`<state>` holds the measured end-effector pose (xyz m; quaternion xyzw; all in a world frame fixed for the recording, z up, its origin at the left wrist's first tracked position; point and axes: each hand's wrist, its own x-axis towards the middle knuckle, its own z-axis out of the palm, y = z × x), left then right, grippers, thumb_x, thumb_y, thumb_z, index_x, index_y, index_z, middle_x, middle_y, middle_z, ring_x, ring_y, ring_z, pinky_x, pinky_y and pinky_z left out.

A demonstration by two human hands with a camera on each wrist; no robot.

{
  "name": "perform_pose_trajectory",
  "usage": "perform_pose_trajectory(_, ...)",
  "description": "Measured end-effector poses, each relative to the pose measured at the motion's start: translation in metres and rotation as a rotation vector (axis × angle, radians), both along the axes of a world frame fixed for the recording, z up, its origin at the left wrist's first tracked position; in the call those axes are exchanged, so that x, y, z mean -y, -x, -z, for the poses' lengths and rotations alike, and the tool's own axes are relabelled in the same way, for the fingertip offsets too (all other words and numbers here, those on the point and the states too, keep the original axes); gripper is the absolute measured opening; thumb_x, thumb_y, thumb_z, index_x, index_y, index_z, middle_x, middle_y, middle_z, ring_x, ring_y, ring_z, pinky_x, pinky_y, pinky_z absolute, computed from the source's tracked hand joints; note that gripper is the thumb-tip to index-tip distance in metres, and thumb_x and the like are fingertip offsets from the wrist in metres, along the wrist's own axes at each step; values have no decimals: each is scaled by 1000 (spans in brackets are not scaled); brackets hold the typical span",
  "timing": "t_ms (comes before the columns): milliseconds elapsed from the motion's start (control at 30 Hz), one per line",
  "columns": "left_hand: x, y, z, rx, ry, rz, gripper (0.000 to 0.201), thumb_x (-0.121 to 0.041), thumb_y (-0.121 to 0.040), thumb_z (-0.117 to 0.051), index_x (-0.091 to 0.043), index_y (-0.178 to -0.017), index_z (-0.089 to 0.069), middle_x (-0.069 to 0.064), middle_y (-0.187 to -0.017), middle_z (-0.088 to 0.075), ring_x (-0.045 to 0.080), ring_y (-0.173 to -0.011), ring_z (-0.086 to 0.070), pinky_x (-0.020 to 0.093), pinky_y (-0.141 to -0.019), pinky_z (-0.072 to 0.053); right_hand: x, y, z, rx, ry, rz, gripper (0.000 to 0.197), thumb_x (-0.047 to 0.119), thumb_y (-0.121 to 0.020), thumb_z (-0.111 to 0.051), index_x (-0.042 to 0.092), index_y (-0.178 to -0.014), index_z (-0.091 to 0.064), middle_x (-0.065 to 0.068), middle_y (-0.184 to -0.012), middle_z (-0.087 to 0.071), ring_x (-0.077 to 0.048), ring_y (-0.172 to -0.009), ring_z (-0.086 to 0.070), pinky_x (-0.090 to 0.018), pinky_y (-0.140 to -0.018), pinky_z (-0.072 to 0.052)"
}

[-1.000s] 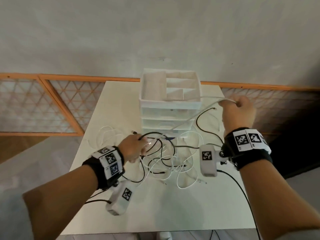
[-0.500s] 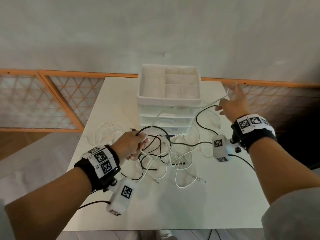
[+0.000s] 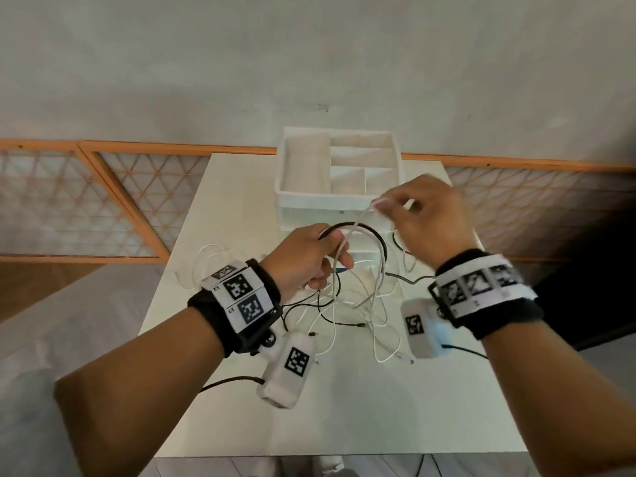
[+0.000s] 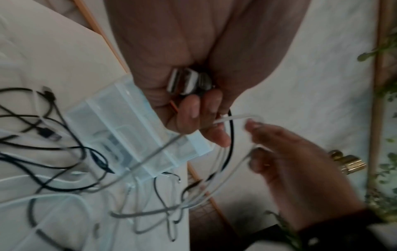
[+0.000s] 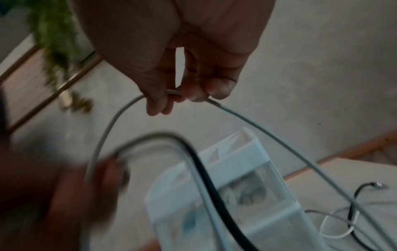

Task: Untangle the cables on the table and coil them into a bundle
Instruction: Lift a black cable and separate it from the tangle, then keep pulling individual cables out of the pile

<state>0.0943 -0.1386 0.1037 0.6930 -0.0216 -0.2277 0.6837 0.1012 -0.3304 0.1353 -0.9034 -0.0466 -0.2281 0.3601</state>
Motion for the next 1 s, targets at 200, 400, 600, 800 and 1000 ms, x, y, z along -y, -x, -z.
perform_pose_trajectory(200, -18, 14, 48, 28, -194, 46, 24, -19, -104, -39, -12, -86, -54, 5, -82, -68, 13, -50, -41, 26, -46, -36, 30, -9, -28, 104, -230, 264, 9, 35, -84, -71, 39, -90, -75, 13, -93, -60, -14, -85, -63, -27, -81, -52)
perform_pose_trajectory(400, -35, 13, 64, 22, -321, 49, 24, -23, -103, -40, -17, -85, -55, 5, -86, -68, 17, -73, -48, 27, -57, -43, 17, -3, 5, -10, -470, 284, 9, 41, -88, -66, 40, -82, -72, -10, -81, -72, -27, -77, -70, -45, -79, -58)
perform_pose_trajectory(600, -32, 6, 47, 54, -182, -83, 29, -19, -105, -39, -10, -82, -54, 4, -69, -52, 17, -59, -47, 25, -51, -43, -3, 18, 46, -365, 44, 110, 42, 42, -81, -73, 36, -121, -62, -2, -103, -56, -16, -87, -56, -30, -83, -47)
perform_pose_trajectory(800, -30, 0, 22, 40, -48, -94, 29, -21, -103, -44, -9, -78, -53, 3, -61, -48, 14, -50, -42, 23, -42, -34, -20, 26, 111, -648, 251, 6, 29, 58, -80, -68, 35, -97, -64, 0, -102, -65, -19, -100, -63, -30, -82, -49)
perform_pose_trajectory(1000, -46, 3, 34, -30, -287, -62, 31, -26, -103, -43, -9, -81, -57, 1, -63, -49, 13, -50, -38, 24, -44, -31, 11, 14, 90, -591, 180, 66, 83, 40, -72, -84, 33, -143, -42, -6, -112, -52, -21, -100, -56, -30, -88, -43)
